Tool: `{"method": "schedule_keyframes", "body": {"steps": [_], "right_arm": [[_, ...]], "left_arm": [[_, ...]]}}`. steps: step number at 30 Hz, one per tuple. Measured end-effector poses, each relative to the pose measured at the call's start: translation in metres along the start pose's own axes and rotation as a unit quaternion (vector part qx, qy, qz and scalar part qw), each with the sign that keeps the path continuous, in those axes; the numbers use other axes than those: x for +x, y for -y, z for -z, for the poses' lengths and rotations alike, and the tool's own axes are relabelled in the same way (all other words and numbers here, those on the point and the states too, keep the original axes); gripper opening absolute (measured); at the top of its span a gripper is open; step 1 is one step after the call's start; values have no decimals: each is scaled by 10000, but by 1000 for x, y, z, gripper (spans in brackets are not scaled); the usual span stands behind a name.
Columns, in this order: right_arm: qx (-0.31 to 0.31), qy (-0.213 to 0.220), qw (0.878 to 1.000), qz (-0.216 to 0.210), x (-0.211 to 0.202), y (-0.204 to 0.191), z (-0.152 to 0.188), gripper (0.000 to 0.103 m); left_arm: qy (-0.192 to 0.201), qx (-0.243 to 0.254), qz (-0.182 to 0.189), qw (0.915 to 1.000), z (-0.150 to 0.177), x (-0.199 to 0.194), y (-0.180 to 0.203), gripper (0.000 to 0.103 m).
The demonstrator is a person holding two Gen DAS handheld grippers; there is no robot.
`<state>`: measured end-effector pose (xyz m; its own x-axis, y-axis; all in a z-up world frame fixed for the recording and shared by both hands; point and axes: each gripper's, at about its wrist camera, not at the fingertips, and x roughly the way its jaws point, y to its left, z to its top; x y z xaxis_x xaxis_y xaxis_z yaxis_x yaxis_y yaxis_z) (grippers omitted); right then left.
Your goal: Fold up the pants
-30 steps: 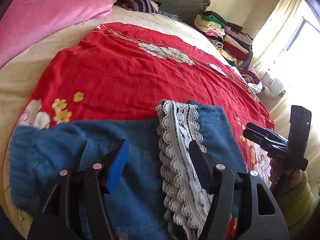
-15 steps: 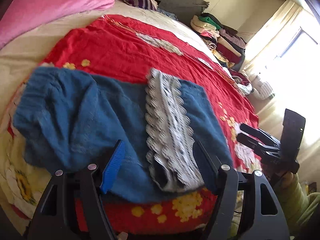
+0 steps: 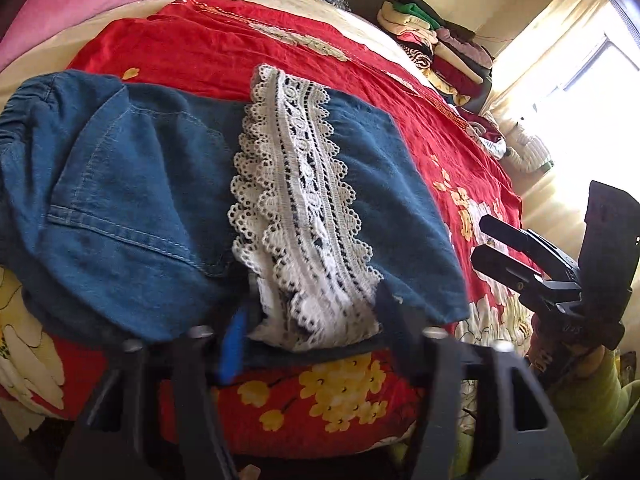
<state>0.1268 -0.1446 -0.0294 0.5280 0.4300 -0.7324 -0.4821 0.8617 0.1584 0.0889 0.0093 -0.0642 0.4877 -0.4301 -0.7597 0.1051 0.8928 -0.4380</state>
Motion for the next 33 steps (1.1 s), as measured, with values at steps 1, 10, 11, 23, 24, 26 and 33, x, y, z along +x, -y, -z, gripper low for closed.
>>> {"method": "schedule_keyframes", "body": {"steps": [1, 10, 11, 23, 24, 26, 33], "right_arm": [[14, -15, 10000, -7, 1, 0, 1, 76], [-257, 49, 9995, -190, 1, -20, 0, 75], [-316, 33, 9993, -209, 3, -24, 0, 75], [-740, -962, 9925, -109, 42, -43, 17, 41], [-667, -1064, 9921, -52, 45, -39, 22, 41], [-511, -1023, 9934, -123, 44, -34, 24, 41], [-487, -995, 9938, -127, 43, -36, 26, 41]], "left_arm": [[22, 1, -17, 10000, 0, 1, 1, 30], [244, -253, 87, 9993, -1, -32, -32, 18], [181, -311, 110, 9993, 2, -29, -35, 18], [55, -148, 4, 9999, 7, -18, -31, 25], [45, -146, 20, 9999, 6, -18, -31, 25], [40, -135, 8, 9999, 6, -17, -31, 25], [75, -160, 30, 9998, 6, -17, -30, 27]]}}
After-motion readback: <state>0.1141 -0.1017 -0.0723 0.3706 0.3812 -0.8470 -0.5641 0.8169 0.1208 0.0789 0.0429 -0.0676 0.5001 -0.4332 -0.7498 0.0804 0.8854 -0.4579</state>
